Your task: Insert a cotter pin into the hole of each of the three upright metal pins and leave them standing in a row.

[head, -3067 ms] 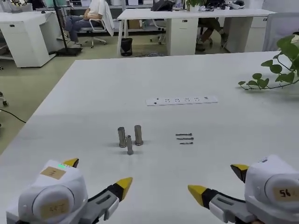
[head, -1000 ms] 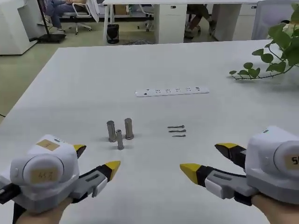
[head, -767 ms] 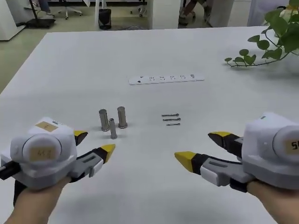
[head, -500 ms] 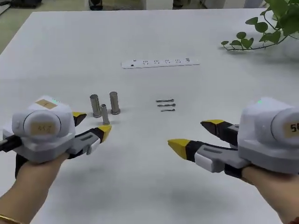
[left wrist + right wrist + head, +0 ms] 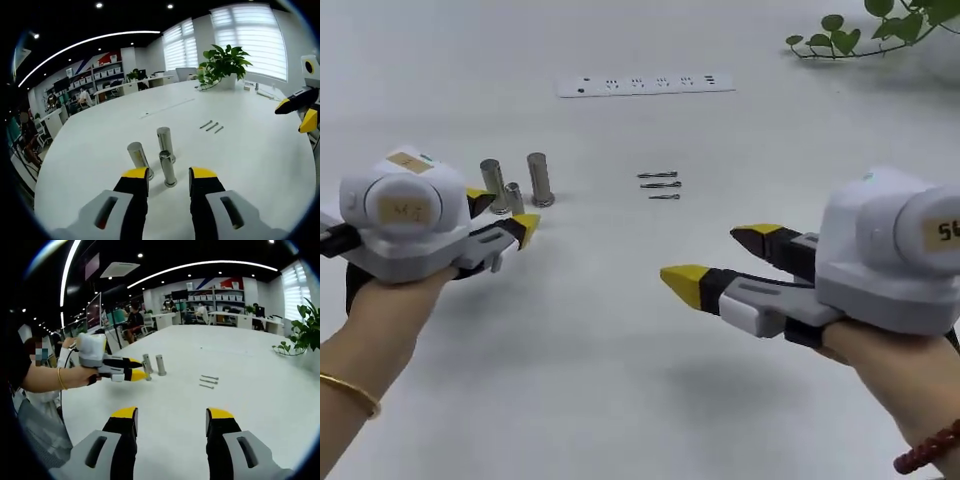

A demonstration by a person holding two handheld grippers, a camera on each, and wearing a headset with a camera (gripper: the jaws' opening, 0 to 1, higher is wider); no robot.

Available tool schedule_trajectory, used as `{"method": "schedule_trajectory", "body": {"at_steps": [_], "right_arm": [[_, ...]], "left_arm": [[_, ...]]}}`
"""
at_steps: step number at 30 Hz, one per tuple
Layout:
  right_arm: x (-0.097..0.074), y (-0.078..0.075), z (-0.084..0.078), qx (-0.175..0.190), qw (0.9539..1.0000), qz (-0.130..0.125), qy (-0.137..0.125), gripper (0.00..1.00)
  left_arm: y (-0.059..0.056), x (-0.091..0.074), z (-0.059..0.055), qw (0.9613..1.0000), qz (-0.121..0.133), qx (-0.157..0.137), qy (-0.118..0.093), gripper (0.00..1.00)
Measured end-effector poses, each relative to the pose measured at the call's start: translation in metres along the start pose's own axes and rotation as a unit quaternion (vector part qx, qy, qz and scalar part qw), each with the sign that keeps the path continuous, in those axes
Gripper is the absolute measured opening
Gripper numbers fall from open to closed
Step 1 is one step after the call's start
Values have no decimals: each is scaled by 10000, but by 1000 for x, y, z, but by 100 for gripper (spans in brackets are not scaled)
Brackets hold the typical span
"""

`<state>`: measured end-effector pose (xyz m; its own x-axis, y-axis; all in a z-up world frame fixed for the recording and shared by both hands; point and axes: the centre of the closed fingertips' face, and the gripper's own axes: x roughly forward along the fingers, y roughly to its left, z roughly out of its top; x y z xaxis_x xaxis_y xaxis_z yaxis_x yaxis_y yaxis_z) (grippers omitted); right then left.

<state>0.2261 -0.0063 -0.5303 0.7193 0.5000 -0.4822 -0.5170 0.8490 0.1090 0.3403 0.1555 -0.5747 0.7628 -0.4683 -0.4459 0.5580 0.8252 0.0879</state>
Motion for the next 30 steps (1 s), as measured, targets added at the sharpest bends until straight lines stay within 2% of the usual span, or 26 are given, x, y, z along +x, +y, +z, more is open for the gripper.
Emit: {"method": "schedule_trajectory", "body": {"at_steps": [6, 14, 21, 30], "right_arm": [[2, -3, -5, 42, 10000, -49, 34, 51], [3, -8, -9, 16, 9999, -122, 87, 51], [5, -9, -13, 18, 9998, -146, 140, 51], [7, -8, -12, -32, 9998, -177, 82, 50]], "left_arm": [[-1, 10, 0, 9999, -89, -110, -63, 19], [0, 14, -1, 9999, -77, -95, -62, 8], [1, 15, -1, 10000, -30, -61, -58, 7], [2, 15, -1, 9995, 23, -297, -79, 6]]}}
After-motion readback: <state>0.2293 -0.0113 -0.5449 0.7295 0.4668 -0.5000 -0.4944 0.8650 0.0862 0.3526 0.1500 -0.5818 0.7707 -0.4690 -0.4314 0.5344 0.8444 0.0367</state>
